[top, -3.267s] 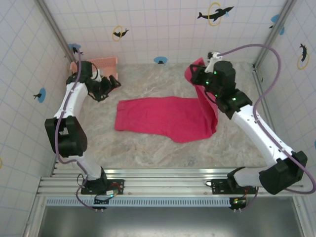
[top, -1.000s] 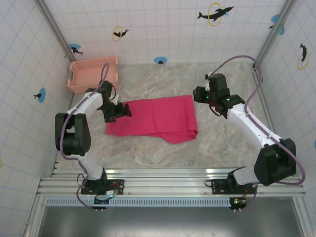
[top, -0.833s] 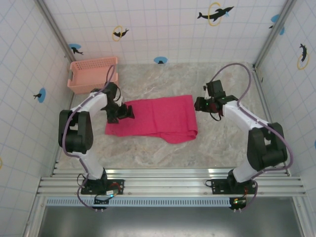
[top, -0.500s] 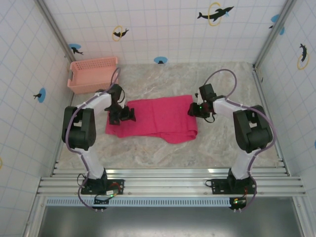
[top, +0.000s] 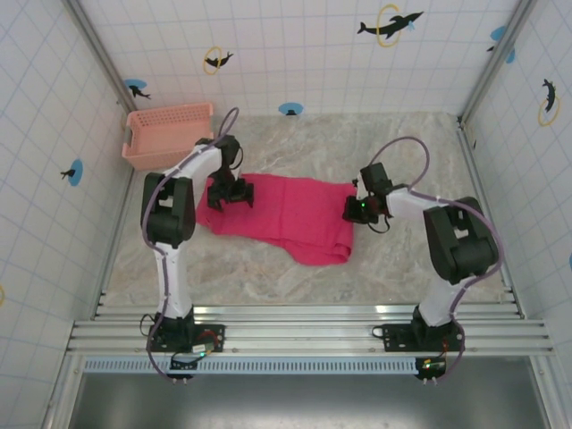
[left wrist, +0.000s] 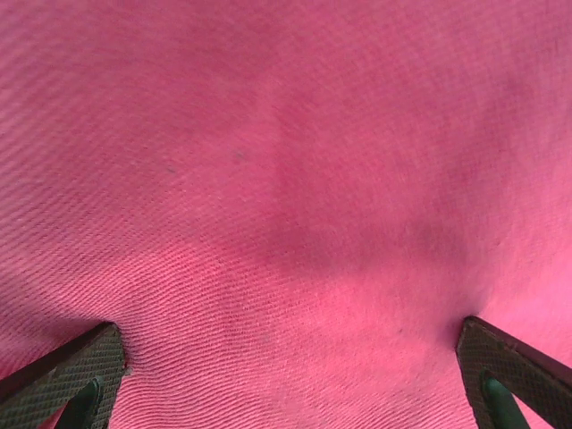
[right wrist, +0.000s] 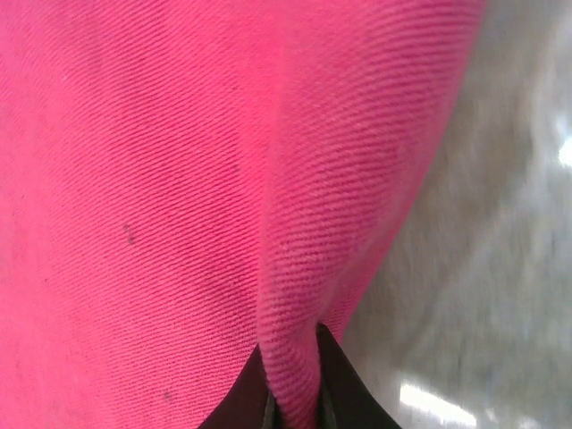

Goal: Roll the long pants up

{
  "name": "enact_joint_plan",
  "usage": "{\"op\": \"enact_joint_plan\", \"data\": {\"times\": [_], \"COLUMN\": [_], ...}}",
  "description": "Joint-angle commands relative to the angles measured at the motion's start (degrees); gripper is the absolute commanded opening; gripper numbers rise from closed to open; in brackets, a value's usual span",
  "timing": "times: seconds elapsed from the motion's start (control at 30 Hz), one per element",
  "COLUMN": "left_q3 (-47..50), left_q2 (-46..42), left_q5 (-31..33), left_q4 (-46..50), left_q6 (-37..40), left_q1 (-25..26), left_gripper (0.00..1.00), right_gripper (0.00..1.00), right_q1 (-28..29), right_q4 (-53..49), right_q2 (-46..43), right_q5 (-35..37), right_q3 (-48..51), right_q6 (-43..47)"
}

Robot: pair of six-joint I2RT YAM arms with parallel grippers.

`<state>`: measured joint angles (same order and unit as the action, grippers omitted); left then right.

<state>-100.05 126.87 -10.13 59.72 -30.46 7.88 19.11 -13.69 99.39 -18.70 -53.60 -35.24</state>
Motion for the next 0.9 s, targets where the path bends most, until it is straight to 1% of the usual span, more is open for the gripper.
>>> {"op": "enact_joint_plan", "data": {"times": [0.0,0.13,0.23,0.37,0.47,0.53,0.6,0.7,0.77,0.8,0.87], "left_q3": [-7.79,-20.91,-28.65,-36.94,-41.08,-42.31,-42.42,-42.42,-42.36,-42.06,-40.57], "left_q2": [10.31,18.41,22.98,28.77,33.34,35.60,37.48,38.29,36.84,35.69,32.29], "left_q5": [-5.17,-8.53,-11.18,-16.16,-20.52,-22.33,-23.78,-24.50,-23.39,-23.05,-22.07], "left_q4": [-3.00,-0.72,-2.06,-5.83,-9.77,-12.52,-15.53,-16.26,-15.12,-14.91,-14.81], "left_q6": [-1.53,-4.59,-7.53,-11.98,-15.52,-17.37,-19.15,-18.80,-16.57,-15.14,-12.89], "left_q1": [2.29,3.61,5.02,7.76,10.59,12.20,13.27,13.23,12.70,12.24,11.13], "left_gripper": [0.97,0.97,0.98,0.98,0.97,0.97,0.97,0.97,0.97,0.98,0.97], "right_gripper": [0.12,0.13,0.13,0.15,0.17,0.22,0.36,0.53,0.63,0.65,0.66], "right_q1": [4.92,12.92,19.90,26.57,29.43,31.12,33.11,36.20,37.72,37.83,37.41], "right_q4": [-0.21,-0.38,-2.42,-2.97,-0.95,1.14,2.91,0.66,-4.56,-7.22,-12.92], "right_q2": [-6.27,-14.34,-18.57,-19.78,-17.72,-15.33,-11.98,-8.63,-9.85,-11.43,-15.29], "right_q5": [2.32,7.09,11.68,14.72,14.35,13.24,11.82,11.50,15.19,16.14,18.40], "right_q3": [6.98,12.85,14.19,15.07,14.91,13.97,11.18,4.73,1.13,0.05,-1.94], "right_q6": [-6.42,-12.84,-16.56,-20.25,-22.20,-23.79,-24.69,-23.03,-21.50,-20.48,-18.09]}}
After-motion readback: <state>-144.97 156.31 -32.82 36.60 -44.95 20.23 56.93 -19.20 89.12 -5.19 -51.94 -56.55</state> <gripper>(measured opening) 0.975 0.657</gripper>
